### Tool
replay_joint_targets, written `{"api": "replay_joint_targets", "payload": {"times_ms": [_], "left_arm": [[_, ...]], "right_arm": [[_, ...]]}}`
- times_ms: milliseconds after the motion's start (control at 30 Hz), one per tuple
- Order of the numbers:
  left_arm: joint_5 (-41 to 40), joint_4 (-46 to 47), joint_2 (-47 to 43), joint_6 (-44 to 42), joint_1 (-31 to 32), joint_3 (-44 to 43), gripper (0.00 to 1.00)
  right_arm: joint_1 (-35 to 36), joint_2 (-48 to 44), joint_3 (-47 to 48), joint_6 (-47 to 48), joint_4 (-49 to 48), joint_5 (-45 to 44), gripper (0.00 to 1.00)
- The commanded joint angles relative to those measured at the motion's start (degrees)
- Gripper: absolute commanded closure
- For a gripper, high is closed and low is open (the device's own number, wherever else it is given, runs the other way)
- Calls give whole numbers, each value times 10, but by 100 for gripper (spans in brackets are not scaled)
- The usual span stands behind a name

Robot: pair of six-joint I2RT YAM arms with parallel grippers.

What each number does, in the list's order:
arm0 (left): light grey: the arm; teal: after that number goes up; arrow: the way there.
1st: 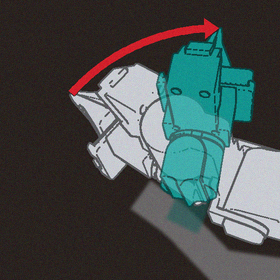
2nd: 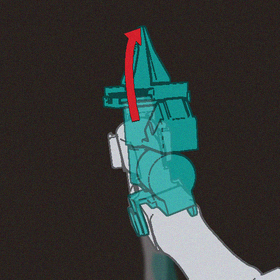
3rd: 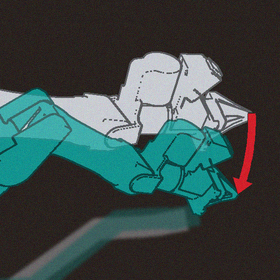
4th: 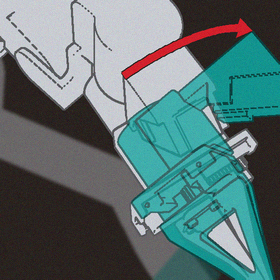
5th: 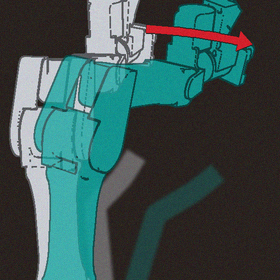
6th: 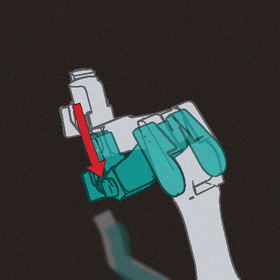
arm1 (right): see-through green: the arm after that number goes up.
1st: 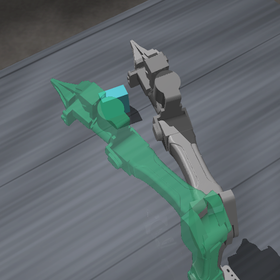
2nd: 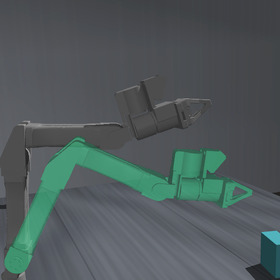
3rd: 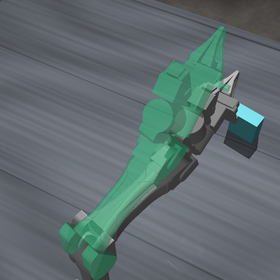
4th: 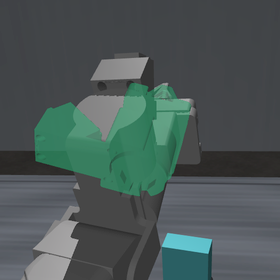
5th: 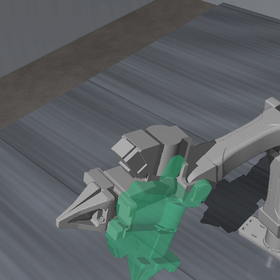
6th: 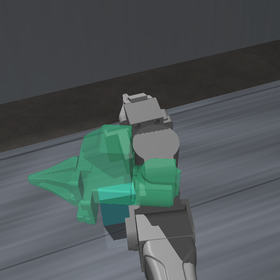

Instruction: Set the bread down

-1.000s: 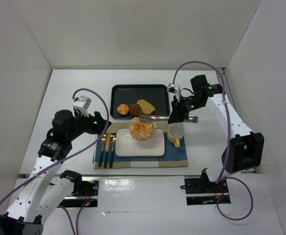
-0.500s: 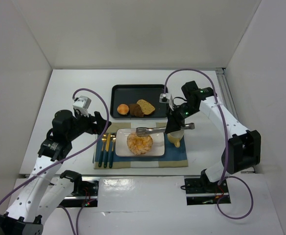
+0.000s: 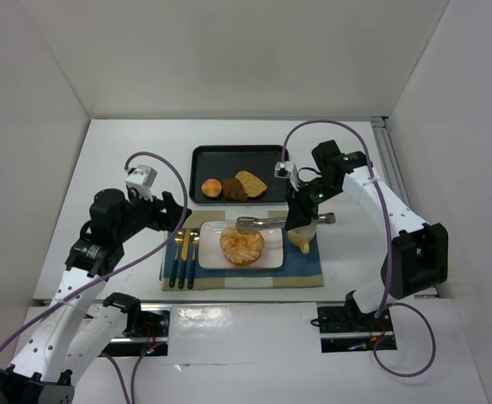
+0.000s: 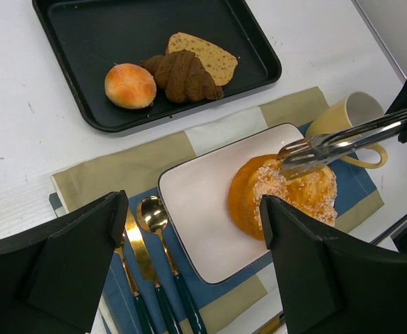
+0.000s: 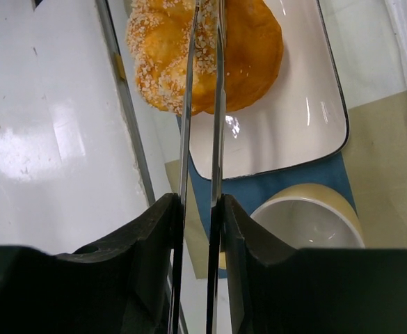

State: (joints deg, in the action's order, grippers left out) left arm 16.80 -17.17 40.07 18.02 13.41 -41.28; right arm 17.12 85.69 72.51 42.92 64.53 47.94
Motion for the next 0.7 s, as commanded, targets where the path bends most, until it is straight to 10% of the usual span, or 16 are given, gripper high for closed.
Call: {"api": "replay_joint_targets", "payload": {"times_ms": [0,667], "left_arm": [[6,19,-7,-11,1,-16,5],[1,19,-7,-11,1,-16,5]], "right_arm": [[5,-31,2,-8,-21,0,61],[5,-64,13,-25,-33,-16,42]]}}
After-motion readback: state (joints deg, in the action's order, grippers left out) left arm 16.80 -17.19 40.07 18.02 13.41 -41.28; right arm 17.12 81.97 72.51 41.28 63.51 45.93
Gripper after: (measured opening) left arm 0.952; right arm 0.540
